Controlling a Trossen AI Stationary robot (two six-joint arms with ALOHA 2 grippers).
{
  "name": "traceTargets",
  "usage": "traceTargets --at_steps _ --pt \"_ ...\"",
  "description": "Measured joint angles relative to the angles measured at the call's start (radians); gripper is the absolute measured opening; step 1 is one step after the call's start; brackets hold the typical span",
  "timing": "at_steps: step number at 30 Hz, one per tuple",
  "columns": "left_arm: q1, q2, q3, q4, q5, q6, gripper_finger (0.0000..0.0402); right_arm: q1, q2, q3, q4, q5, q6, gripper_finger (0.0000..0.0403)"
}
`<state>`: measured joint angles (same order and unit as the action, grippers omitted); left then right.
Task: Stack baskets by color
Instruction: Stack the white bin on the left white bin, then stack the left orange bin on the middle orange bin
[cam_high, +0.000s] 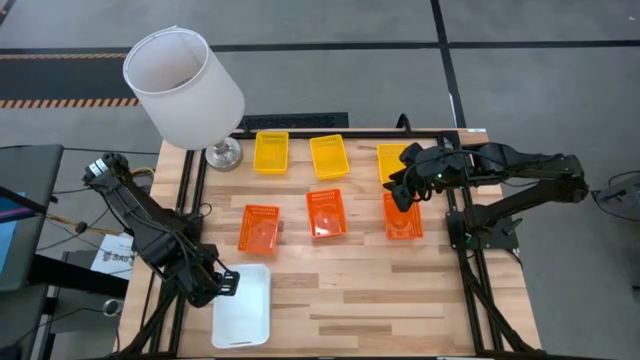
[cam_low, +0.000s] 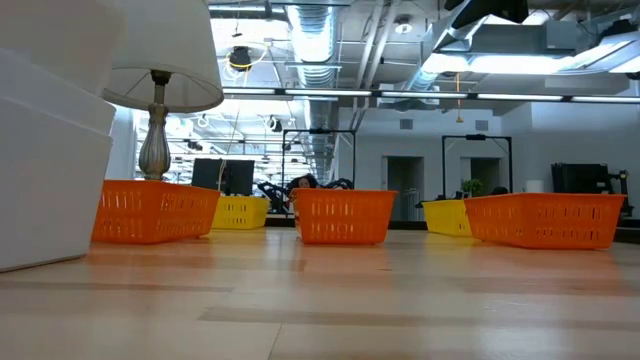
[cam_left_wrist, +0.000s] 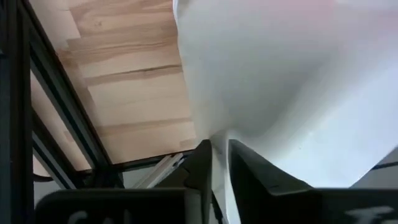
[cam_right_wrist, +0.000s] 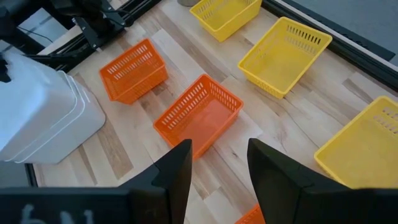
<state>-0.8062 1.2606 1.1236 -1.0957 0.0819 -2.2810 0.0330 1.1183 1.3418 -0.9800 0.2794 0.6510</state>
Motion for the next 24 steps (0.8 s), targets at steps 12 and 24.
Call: traceTargets --at_steps 12,24 --pt "0.0 0.0 0.0 -0.01 -0.027 0.026 0.0124 0.0 0.0 0.0 0.0 -0.001 -0.005 0.0175" --pt "0.0 -0.051 0.0 -0.022 -0.097 0.041 0.0167 0.0 0.0 0.0 0.0 -0.002 -0.005 0.0175"
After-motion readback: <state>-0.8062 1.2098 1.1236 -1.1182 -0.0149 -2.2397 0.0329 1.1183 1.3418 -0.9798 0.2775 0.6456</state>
